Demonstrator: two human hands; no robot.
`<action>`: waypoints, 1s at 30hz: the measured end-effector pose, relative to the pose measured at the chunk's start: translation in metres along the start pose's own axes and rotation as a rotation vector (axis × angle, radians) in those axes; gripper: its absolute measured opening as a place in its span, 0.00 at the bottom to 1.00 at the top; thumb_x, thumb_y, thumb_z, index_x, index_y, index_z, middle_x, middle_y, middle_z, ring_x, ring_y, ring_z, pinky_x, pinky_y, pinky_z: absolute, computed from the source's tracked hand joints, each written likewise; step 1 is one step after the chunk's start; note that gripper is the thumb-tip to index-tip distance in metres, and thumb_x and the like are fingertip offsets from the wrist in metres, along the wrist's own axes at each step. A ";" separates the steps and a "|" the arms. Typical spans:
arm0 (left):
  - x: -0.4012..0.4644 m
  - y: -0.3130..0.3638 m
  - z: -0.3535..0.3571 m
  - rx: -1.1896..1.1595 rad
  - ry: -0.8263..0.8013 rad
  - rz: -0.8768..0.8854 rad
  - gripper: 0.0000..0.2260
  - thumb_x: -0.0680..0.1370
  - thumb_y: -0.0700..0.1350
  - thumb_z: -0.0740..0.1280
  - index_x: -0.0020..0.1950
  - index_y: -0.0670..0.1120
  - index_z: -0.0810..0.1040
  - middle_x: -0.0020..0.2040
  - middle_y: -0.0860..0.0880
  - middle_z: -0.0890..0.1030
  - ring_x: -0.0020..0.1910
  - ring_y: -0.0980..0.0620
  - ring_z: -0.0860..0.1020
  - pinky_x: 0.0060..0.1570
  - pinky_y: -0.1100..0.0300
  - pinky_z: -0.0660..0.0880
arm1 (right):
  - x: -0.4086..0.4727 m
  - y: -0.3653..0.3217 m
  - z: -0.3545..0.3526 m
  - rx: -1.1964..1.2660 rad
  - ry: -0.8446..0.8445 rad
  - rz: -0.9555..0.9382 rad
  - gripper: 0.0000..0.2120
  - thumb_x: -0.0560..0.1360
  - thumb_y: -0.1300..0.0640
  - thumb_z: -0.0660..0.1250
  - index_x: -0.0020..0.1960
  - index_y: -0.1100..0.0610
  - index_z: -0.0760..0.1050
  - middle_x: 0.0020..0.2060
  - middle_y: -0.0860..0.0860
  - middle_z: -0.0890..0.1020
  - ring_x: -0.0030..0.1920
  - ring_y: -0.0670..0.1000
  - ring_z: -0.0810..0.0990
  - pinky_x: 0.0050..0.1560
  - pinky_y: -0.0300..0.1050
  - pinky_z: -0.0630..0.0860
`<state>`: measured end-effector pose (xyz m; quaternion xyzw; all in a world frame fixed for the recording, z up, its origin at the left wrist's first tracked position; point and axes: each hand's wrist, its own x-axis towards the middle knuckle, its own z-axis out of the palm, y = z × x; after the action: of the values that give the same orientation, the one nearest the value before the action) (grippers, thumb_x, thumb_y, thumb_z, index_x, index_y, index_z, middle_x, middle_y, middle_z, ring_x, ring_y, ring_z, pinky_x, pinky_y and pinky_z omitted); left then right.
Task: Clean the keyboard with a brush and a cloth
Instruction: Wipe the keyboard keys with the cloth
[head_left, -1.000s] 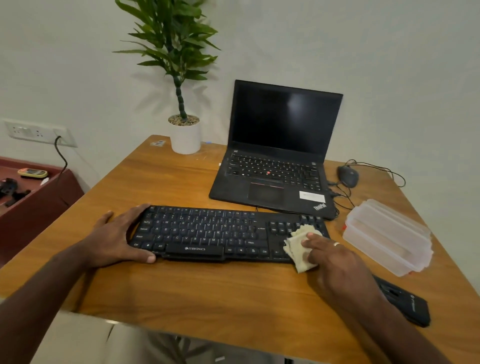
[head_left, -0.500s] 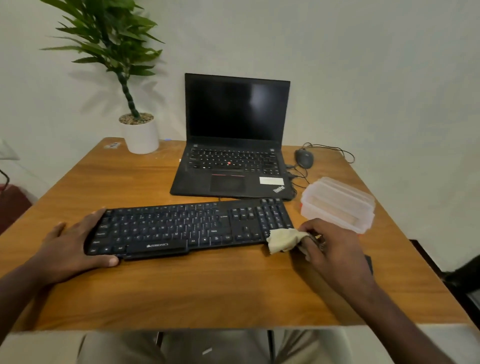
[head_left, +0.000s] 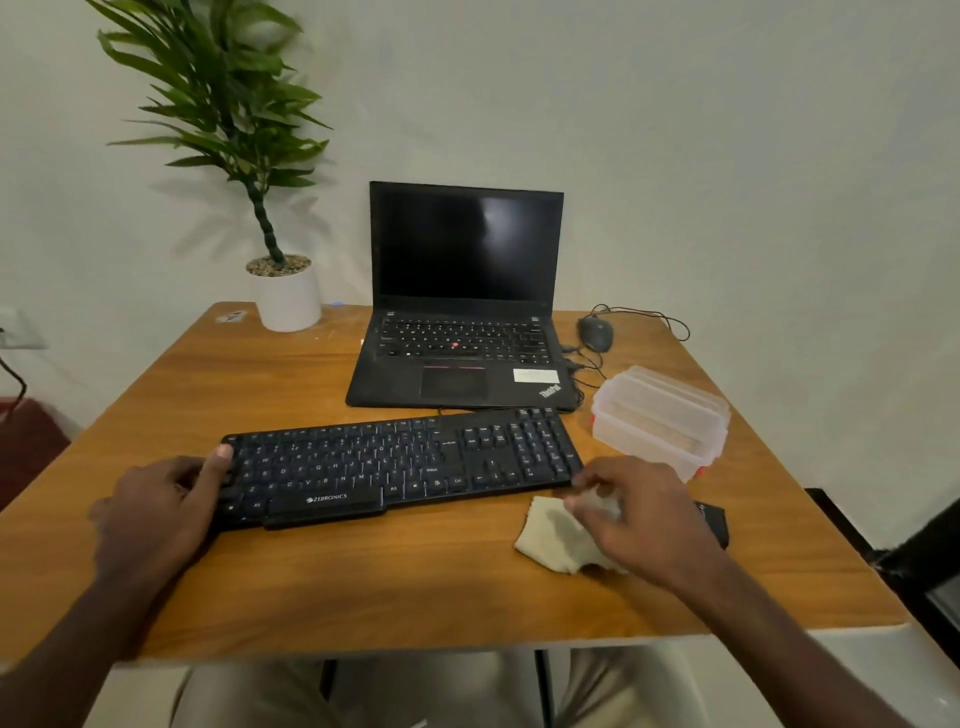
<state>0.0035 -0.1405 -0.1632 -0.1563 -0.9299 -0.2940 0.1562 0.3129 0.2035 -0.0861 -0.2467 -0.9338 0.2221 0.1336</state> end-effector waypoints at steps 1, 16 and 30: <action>-0.001 0.003 0.003 -0.013 0.007 -0.024 0.33 0.78 0.73 0.49 0.47 0.50 0.83 0.35 0.53 0.79 0.37 0.47 0.78 0.48 0.37 0.76 | 0.012 -0.002 0.003 -0.005 0.087 0.042 0.11 0.75 0.46 0.72 0.56 0.48 0.81 0.50 0.43 0.83 0.52 0.45 0.81 0.47 0.37 0.76; 0.037 0.046 0.036 -0.187 -0.098 -0.196 0.36 0.74 0.76 0.43 0.37 0.50 0.75 0.37 0.47 0.78 0.43 0.45 0.76 0.63 0.35 0.66 | 0.060 0.008 0.038 -0.230 0.098 0.319 0.16 0.78 0.45 0.64 0.61 0.53 0.70 0.51 0.51 0.83 0.53 0.54 0.80 0.57 0.55 0.76; 0.059 0.061 0.051 -0.031 -0.085 -0.061 0.29 0.83 0.62 0.51 0.33 0.44 0.76 0.32 0.45 0.75 0.40 0.42 0.74 0.60 0.36 0.63 | 0.073 0.006 0.027 -0.261 0.013 0.413 0.13 0.79 0.50 0.64 0.60 0.55 0.76 0.51 0.52 0.83 0.52 0.52 0.81 0.57 0.52 0.79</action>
<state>-0.0361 -0.0515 -0.1498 -0.1425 -0.9354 -0.3062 0.1051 0.2444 0.2369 -0.1018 -0.4490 -0.8834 0.1204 0.0586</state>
